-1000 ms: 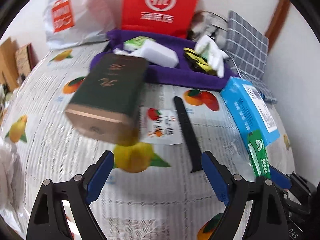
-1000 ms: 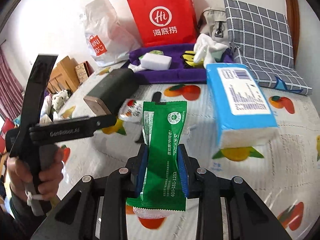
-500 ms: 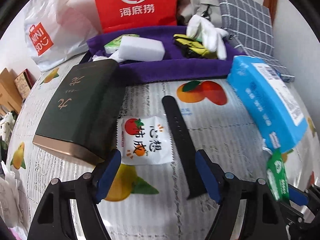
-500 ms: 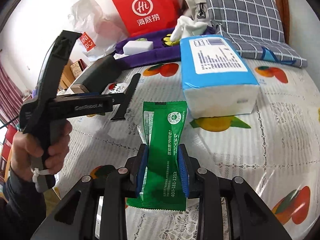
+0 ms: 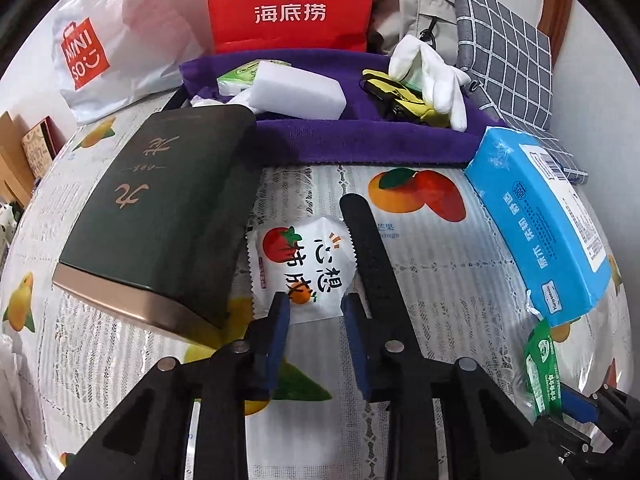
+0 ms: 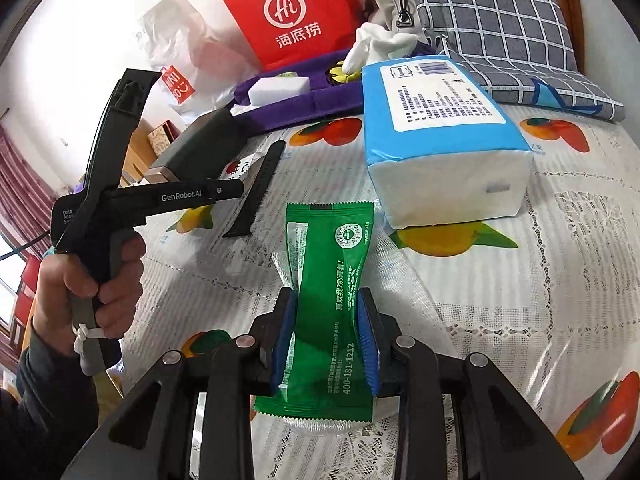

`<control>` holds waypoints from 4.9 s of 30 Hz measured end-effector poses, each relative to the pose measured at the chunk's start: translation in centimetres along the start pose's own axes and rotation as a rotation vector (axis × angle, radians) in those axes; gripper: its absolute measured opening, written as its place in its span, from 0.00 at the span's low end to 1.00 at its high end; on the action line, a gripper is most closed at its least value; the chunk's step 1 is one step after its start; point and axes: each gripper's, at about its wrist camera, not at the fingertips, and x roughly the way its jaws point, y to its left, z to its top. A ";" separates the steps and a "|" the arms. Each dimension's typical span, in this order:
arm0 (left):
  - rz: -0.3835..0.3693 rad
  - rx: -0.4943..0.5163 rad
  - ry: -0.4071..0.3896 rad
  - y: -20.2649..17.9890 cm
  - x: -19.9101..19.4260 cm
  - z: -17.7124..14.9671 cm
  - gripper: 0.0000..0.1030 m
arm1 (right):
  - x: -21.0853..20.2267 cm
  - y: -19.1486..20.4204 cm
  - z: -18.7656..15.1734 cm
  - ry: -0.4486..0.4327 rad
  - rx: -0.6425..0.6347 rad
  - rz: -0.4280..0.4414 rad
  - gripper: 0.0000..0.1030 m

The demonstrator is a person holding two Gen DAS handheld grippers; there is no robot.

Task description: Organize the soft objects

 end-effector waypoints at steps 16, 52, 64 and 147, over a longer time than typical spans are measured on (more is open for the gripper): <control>-0.119 -0.015 0.035 -0.1 -1.6 -2.5 0.02 | -0.7 0.9 0.0 -0.014 -0.016 -0.007 0.31; -0.009 0.026 -0.006 3.4 -3.5 -6.0 0.75 | -5.9 -3.4 -3.0 -0.046 0.082 -0.266 0.30; 0.010 0.060 -0.065 3.0 -3.9 -6.3 0.42 | -3.9 -2.6 -3.2 -0.016 0.065 -0.269 0.30; -0.029 -0.225 -0.105 10.4 0.6 16.4 0.10 | 7.6 3.2 27.4 -0.094 -0.086 -0.051 0.30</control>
